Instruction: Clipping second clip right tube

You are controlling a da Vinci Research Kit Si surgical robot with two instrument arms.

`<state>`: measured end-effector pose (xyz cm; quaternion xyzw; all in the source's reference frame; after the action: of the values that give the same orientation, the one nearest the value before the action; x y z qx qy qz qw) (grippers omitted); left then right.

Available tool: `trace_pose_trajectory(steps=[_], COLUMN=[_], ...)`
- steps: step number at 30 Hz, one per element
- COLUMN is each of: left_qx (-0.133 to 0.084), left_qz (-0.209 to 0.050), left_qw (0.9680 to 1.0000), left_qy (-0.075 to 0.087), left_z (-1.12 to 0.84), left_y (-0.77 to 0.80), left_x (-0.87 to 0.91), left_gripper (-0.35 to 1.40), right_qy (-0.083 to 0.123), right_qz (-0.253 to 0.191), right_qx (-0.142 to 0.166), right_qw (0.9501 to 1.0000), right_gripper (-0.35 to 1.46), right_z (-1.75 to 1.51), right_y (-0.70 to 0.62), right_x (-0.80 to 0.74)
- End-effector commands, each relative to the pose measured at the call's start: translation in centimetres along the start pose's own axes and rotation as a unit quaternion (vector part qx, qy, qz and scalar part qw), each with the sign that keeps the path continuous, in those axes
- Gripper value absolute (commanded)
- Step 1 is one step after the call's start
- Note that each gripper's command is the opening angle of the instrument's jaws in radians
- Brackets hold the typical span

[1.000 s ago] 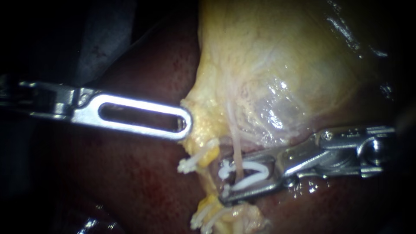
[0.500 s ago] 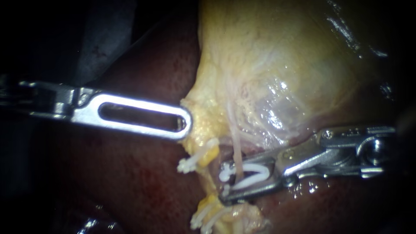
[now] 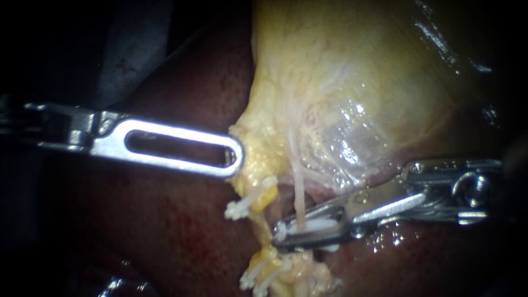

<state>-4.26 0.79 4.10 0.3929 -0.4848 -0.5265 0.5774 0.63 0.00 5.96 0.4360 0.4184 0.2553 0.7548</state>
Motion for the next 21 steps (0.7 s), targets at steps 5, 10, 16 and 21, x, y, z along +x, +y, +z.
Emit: trace_pose_trajectory(steps=[5, 10, 16, 21], left_qx=[0.000, 0.000, 0.000, 0.000], left_qz=[0.000, 0.000, 0.000, 0.000], left_qw=[1.0000, 1.0000, 1.0000, 1.0000], left_qy=[0.000, 0.000, 0.000, 0.000], left_z=[0.00, 0.00, 0.00, 0.00], left_y=[0.00, 0.00, 0.00, 0.00], left_x=[0.00, 0.00, 0.00, 0.00], left_gripper=[-0.35, -0.35, -0.35, -0.35], right_qy=[-0.003, -0.006, -0.012, -0.017], right_qz=[-0.001, -0.001, -0.001, -0.001], right_qx=[0.004, 0.008, 0.014, 0.020], right_qw=[1.0000, 1.0000, 0.9998, 0.9996], right_gripper=[-0.35, -0.35, -0.35, -0.35], right_z=[-0.02, -0.01, 0.00, 0.00], right_y=[0.01, 0.01, 0.01, 0.01], right_x=[-0.01, -0.03, -0.05, -0.05])
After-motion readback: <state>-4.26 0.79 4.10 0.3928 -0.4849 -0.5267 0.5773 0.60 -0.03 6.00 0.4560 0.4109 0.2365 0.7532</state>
